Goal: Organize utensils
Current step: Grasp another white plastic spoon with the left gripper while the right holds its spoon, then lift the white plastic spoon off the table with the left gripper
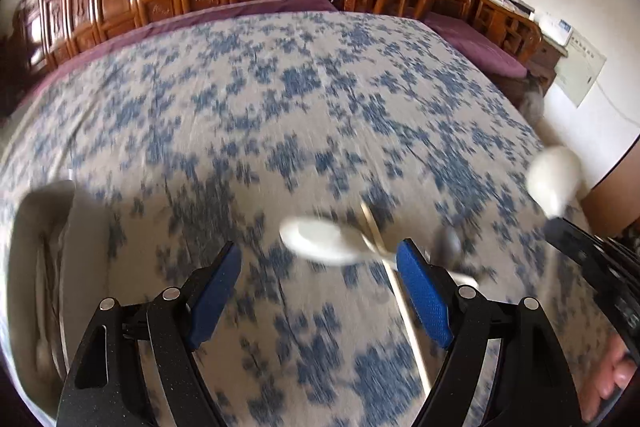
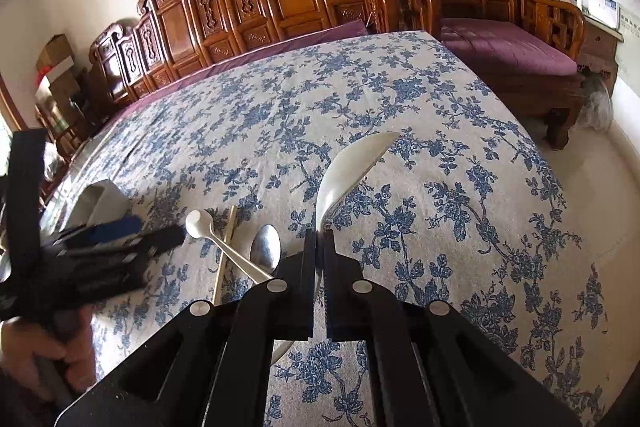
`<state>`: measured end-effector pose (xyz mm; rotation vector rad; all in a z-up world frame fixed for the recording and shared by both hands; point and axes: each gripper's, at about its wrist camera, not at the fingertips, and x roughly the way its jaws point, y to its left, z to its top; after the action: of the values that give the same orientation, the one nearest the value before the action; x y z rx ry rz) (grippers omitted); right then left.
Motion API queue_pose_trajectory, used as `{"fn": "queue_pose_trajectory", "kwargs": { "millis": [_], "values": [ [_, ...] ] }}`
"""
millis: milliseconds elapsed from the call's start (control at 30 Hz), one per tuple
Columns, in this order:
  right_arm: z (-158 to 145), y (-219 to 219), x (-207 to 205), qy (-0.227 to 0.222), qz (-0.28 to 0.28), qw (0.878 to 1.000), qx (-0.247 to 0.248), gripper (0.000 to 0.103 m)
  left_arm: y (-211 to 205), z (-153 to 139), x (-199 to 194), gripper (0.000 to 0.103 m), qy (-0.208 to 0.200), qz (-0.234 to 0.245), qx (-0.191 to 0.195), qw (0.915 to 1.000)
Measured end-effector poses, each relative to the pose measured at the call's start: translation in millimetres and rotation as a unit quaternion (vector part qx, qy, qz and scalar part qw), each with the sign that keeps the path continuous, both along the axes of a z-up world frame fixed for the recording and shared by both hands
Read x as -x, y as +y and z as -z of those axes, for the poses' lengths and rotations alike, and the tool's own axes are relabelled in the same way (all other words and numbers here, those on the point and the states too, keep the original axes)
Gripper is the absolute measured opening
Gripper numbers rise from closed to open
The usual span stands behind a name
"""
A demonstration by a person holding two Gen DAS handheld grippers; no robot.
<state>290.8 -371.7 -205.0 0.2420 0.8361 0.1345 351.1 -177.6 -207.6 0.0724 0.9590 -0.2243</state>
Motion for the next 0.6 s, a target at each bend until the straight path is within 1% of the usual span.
{"fn": "queue_pose_trajectory", "kwargs": {
  "millis": [133,167,200,233,333,367,533,600],
  "values": [
    [-0.9,-2.5,-0.7,0.0,0.003,1.0,-0.013,0.004,-1.9,0.6,-23.5,0.077,-0.005,0.016,-0.022,0.9996],
    [-1.2,-2.2,-0.9,0.0,0.002,1.0,-0.014,0.004,-2.5,2.0,-29.7,0.075,-0.001,0.019,-0.024,0.9995],
    [-1.4,-1.1,-1.2,-0.001,0.0,1.0,-0.015,0.004,-3.2,3.4,-34.3,0.069,0.003,0.022,-0.025,0.9994],
    [-1.6,-0.3,-1.3,-0.001,-0.001,1.0,-0.015,0.004,-4.5,6.8,-40.2,0.067,0.012,0.025,-0.027,0.9992],
    [-1.0,0.9,-2.5,0.001,-0.002,1.0,-0.014,0.004,-7.9,20.7,-52.2,0.057,0.043,0.038,-0.033,0.9978],
    [-0.8,0.8,-2.9,0.002,-0.002,1.0,-0.014,0.004,-8.7,25.2,-54.1,0.052,0.052,0.04,-0.04,0.9971],
    [-0.1,1.2,-2.8,0.002,-0.001,1.0,-0.013,0.004,-5.7,32.6,-48.7,0.051,0.074,0.06,-0.044,0.9945],
    [0.1,1.7,-2.7,0.002,-0.003,1.0,-0.012,0.004,-3.0,34.1,-42.4,0.049,0.084,0.067,-0.054,0.9928]
  ]
}}
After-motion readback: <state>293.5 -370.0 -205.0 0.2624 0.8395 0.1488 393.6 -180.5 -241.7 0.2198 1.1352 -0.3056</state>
